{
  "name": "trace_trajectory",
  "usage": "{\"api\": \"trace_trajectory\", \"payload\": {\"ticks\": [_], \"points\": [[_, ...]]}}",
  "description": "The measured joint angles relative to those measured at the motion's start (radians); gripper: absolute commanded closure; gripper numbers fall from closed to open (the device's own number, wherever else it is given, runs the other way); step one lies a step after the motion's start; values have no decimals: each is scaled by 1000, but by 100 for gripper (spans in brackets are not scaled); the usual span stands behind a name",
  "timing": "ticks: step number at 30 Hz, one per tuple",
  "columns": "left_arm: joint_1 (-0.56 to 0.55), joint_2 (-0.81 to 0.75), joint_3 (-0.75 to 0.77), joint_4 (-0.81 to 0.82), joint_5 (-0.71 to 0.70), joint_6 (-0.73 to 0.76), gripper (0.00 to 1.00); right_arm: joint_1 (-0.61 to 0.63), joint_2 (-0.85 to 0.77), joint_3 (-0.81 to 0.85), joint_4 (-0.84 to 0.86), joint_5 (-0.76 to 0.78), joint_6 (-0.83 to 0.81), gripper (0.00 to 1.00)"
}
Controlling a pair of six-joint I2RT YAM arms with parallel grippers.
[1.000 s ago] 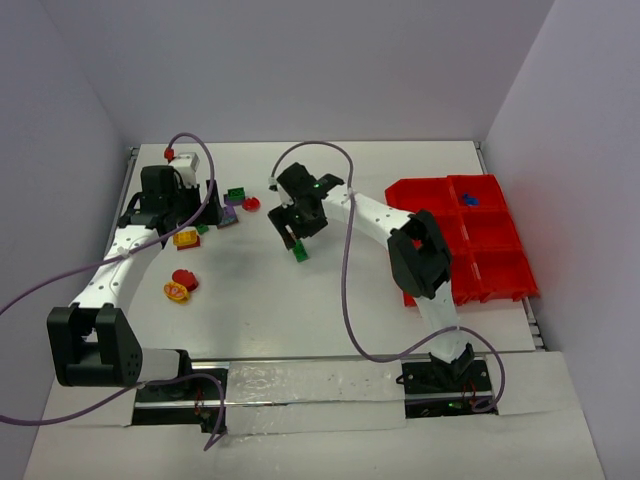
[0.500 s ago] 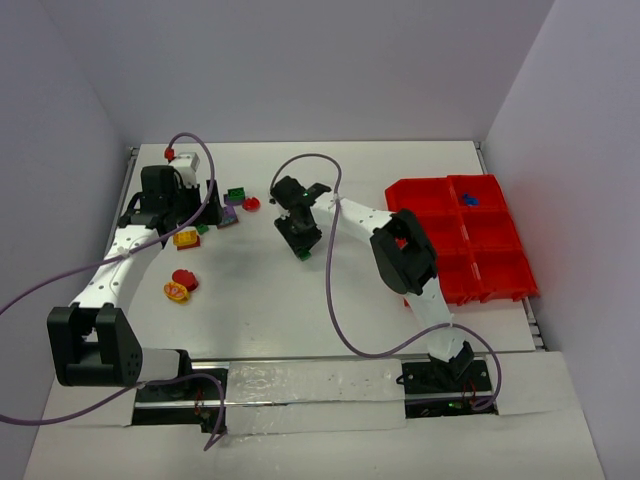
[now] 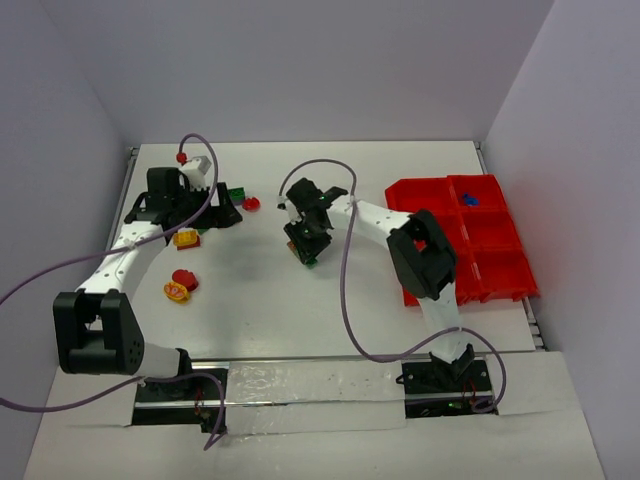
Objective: Sort the legos into containers by color
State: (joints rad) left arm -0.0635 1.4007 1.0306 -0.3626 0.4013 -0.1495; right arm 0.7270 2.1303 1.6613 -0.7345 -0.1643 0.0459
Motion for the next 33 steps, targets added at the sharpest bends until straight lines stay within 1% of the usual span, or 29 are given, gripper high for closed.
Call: {"api": "trace_trajectory", "payload": {"ticks": [4, 9, 13, 16, 21, 24, 27, 33], "points": [[0, 11, -15, 36, 115, -79, 8, -5, -123, -88, 39, -57, -49, 100], [0, 71, -15, 97, 273, -200, 12, 7, -247, -98, 103, -91, -93, 100], [-3, 119, -15, 130, 369, -281, 16, 39, -301, -112, 147, -91, -117, 100], [-11, 139, -14, 146, 415, -322, 19, 67, -312, -134, 158, -86, -126, 100], [-46, 141, -14, 174, 470, -369, 22, 94, -312, -149, 157, -70, -137, 100], [-73, 141, -14, 187, 483, -384, 29, 95, -312, -149, 159, -64, -141, 100], [-92, 144, -14, 187, 492, -393, 35, 95, -312, -149, 159, -61, -141, 100], [-93, 173, -11, 184, 502, -396, 37, 95, -313, -149, 159, -48, -141, 100]]}}
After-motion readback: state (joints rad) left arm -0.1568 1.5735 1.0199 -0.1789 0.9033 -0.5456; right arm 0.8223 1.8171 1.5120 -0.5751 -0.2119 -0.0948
